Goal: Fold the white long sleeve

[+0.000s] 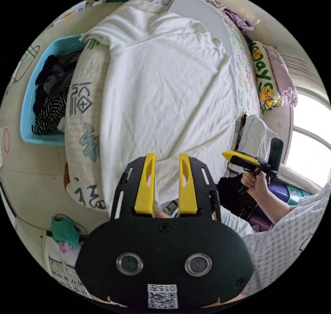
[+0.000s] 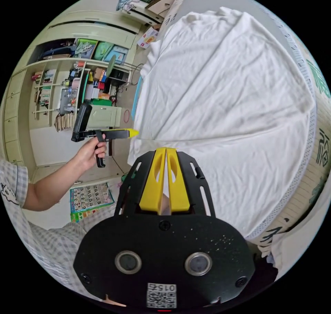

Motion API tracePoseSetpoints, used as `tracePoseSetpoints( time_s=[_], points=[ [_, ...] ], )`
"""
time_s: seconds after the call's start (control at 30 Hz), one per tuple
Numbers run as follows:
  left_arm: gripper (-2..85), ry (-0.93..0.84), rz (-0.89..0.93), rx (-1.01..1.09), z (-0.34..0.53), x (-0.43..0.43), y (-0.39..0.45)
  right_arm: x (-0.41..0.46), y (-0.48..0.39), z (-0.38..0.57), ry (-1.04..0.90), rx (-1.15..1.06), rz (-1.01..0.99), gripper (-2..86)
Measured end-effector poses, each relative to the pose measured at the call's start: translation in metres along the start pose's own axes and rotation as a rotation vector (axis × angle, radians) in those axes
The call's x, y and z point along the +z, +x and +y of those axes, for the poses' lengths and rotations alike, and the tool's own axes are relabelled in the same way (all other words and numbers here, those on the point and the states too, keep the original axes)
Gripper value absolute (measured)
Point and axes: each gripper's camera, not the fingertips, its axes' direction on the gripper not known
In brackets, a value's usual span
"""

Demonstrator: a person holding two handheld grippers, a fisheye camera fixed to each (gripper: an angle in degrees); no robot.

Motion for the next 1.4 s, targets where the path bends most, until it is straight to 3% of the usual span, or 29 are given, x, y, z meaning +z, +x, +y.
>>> tracePoseSetpoints(
  time_s=[0.17, 0.27, 0.4, 0.47, 0.57, 0.7, 0.8, 0.9, 1.07, 1.23, 1.4],
  points=[
    [3.8, -0.078, 0.018, 0.071, 0.017, 0.017, -0.032, 0.049, -0.022, 0.002, -0.029, 0.071, 0.024, -0.4],
    [0.1, -0.009, 0.209, 0.098, 0.043, 0.003, -0.030, 0.063, -0.028, 0.013, -0.032, 0.135, 0.059, -0.3],
    [-0.4, -0.156, 0.310, 0.228, 0.097, 0.016, 0.008, 0.084, -0.031, 0.036, -0.055, 0.224, 0.103, 0.6],
    [0.1, -0.111, 0.293, 0.204, 0.115, 0.008, 0.002, 0.096, -0.035, 0.043, -0.066, 0.252, 0.104, 1.9],
    [2.3, 0.008, 0.330, 0.006, 0.127, -0.012, -0.053, 0.121, -0.066, 0.041, -0.083, 0.156, 0.182, 5.5],
    [5.7, 0.049, 0.235, -0.091, 0.127, -0.023, -0.113, 0.179, -0.126, 0.017, -0.106, -0.071, 0.236, 8.2],
    [6.8, 0.040, 0.246, -0.091, 0.123, -0.015, -0.128, 0.229, -0.141, -0.003, -0.162, -0.117, 0.332, 10.7],
    [7.4, 0.071, 0.248, -0.104, 0.123, -0.011, -0.133, 0.267, -0.131, -0.012, -0.229, -0.074, 0.417, 8.4],
    [8.3, 0.129, 0.335, -0.091, 0.125, -0.014, -0.120, 0.234, -0.113, 0.014, -0.092, 0.051, 0.282, 5.0],
    [0.8, 0.038, 0.231, -0.013, 0.135, -0.002, -0.090, 0.211, -0.091, 0.064, -0.085, 0.166, 0.236, 4.8],
    [-0.4, 0.010, 0.088, 0.105, 0.156, -0.013, -0.062, 0.229, -0.080, 0.083, -0.145, 0.180, 0.217, 4.7]
  ],
)
